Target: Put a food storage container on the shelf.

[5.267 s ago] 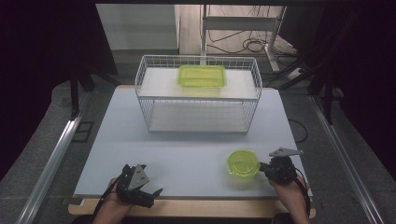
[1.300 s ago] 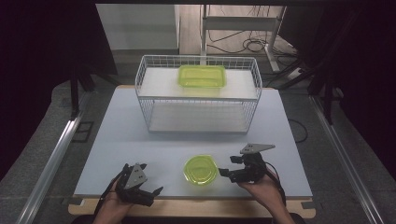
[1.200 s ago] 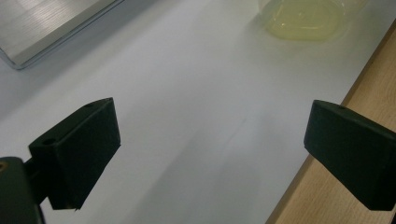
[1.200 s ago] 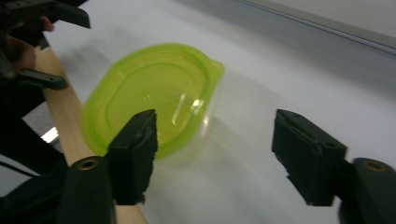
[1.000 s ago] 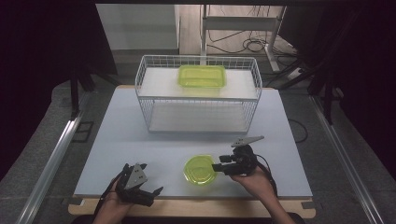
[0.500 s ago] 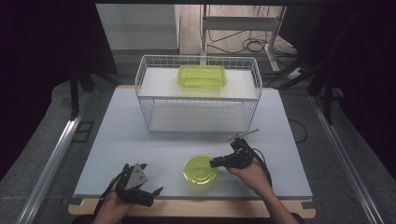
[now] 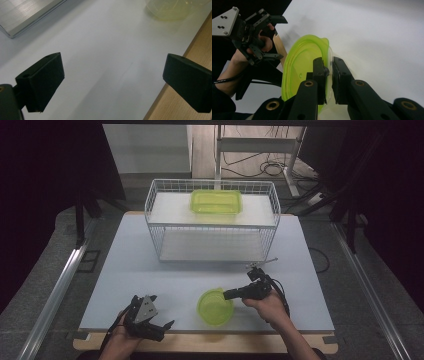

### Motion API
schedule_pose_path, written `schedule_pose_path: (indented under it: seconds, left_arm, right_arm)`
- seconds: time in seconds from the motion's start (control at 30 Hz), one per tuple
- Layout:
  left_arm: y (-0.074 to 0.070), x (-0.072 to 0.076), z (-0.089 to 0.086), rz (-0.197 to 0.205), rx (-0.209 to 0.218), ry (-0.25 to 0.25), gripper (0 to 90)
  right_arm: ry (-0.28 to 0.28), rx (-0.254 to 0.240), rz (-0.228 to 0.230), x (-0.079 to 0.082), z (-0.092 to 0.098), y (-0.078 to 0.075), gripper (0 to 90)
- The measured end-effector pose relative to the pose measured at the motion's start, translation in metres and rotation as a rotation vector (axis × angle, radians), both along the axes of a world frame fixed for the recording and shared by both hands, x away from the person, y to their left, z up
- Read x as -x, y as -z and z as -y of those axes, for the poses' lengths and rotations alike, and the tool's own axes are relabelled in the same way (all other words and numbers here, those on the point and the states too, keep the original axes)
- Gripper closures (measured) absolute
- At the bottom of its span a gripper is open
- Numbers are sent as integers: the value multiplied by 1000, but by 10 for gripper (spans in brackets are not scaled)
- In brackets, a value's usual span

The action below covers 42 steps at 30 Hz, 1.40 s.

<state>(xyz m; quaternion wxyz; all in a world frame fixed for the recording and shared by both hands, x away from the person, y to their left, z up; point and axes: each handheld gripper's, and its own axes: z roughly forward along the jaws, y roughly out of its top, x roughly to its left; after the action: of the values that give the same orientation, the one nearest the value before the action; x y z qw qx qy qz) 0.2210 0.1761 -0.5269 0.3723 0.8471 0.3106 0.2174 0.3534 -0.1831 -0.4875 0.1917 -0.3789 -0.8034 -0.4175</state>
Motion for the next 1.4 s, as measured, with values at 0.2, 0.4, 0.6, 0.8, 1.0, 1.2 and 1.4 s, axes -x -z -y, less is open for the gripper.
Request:
schedule_pose_path:
  seconds: [0.2,0.4,0.6,0.8,1.0,1.2,1.4]
  left_arm:
    - [0,0,0,0,2,-1,36]
    - [-1,0,0,3,4,-4,36]
    - [-1,0,0,5,1,-3,36]
    - [-1,0,0,5,1,-3,36]
    - [-1,0,-1,5,1,-3,36]
    - [-1,0,-1,4,-2,-2,36]
    - [-1,0,-1,4,-1,-3,36]
  right_arm:
    - [21,-26,12,0,5,-5,822]
    - [42,-64,41,-1,11,-16,824]
    - [64,-94,77,-3,14,-31,825]
    - [76,-120,113,-5,14,-47,827]
    - [91,-153,140,-9,16,-62,828]
    - [111,-168,165,-13,17,-76,830]
    - [121,-184,188,-17,17,-87,833]
